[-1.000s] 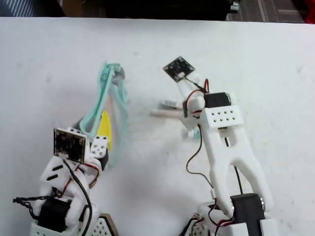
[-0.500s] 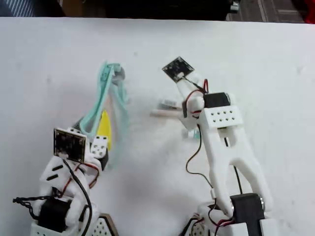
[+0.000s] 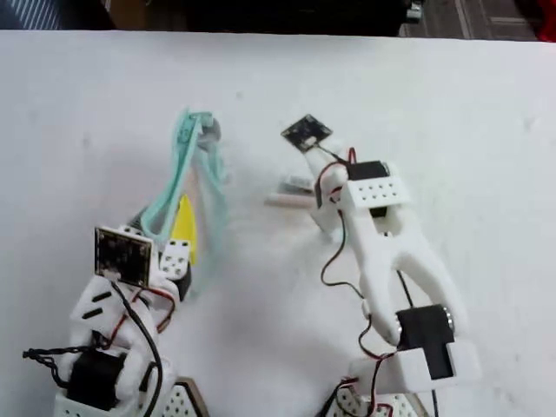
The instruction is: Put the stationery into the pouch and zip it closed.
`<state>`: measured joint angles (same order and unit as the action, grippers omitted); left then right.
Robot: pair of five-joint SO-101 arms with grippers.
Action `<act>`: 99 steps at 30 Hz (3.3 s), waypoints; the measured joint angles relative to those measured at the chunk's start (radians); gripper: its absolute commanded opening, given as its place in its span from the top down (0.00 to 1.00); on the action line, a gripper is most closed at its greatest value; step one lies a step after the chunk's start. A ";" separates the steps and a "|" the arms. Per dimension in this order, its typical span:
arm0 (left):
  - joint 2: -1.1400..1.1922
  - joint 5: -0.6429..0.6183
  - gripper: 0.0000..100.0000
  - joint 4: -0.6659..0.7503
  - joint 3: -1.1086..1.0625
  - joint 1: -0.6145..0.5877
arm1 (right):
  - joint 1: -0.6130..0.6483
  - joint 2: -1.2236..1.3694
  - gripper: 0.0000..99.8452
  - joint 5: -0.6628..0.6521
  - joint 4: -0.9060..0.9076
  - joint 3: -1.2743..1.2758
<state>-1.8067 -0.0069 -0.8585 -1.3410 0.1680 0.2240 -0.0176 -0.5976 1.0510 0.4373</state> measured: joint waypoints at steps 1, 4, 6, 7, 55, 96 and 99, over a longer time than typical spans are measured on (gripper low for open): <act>0.000 0.000 0.98 0.000 0.000 0.000 | 0.008 0.011 0.84 -0.023 -0.012 0.000; 0.000 0.000 0.98 0.000 0.000 0.000 | 0.006 0.060 0.84 -0.055 -0.068 0.000; 0.000 0.000 0.98 0.000 0.000 0.000 | 0.003 0.103 0.84 -0.061 -0.109 0.000; 0.000 0.000 0.98 0.000 0.000 0.000 | 0.002 0.123 0.84 -0.064 -0.129 0.000; 0.000 0.000 0.98 0.000 0.000 0.057 | 0.032 0.341 0.98 -0.252 -0.055 -0.181; -0.018 -0.035 0.76 -0.144 0.020 0.275 | 0.526 -1.013 0.98 0.394 0.002 -0.388; -0.018 -0.037 0.76 -0.144 0.020 0.279 | 0.525 -1.005 0.98 0.468 -0.055 -0.321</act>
<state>-1.8251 -0.0437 -1.0027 -1.3211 0.4473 0.7488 -1.0226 -0.1297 0.9958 0.1166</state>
